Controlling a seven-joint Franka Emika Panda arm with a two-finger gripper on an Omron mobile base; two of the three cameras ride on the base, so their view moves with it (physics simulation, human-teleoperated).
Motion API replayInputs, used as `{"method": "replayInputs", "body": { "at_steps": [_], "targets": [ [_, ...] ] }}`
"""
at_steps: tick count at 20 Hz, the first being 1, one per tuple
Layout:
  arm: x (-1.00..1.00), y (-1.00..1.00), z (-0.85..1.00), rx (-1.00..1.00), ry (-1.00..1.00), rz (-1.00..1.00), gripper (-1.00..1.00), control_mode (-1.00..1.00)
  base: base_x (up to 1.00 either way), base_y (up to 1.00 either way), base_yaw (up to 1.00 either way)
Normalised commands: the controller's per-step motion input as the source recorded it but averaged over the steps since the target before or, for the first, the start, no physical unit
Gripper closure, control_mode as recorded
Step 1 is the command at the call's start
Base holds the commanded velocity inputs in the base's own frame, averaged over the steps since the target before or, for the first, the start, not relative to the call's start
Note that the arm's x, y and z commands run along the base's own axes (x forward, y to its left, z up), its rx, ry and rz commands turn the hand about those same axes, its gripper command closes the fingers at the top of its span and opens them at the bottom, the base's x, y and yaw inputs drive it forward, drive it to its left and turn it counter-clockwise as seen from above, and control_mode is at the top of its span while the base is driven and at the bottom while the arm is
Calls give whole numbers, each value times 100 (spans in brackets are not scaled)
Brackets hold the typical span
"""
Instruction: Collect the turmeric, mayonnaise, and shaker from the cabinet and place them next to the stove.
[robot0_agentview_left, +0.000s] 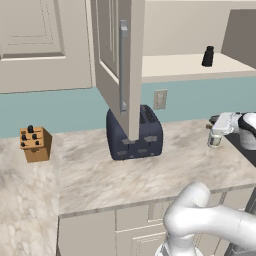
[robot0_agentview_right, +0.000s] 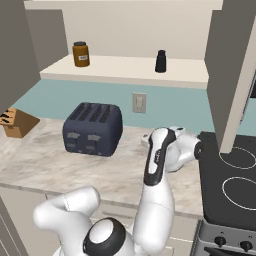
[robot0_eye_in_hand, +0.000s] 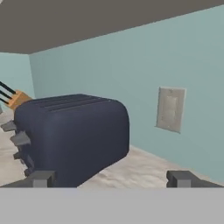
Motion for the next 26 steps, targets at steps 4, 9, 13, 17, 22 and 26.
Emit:
{"method": "replayInputs", "body": {
  "at_steps": [4,9,13,17,22,26],
  "targets": [
    [-22,75,29,2,0,-6,-100,-100,0,0,0],
    [-39,52,62,4,-4,-4,-100,-100,0,0,0],
    [-53,31,96,1,-11,-5,-100,-100,0,0,0],
    [-55,19,100,3,-9,-6,-100,-100,0,0,0],
    [-41,27,92,4,-1,-3,-100,-100,0,0,0],
    [-18,38,84,4,0,0,-100,-100,0,0,0]
  ]
}}
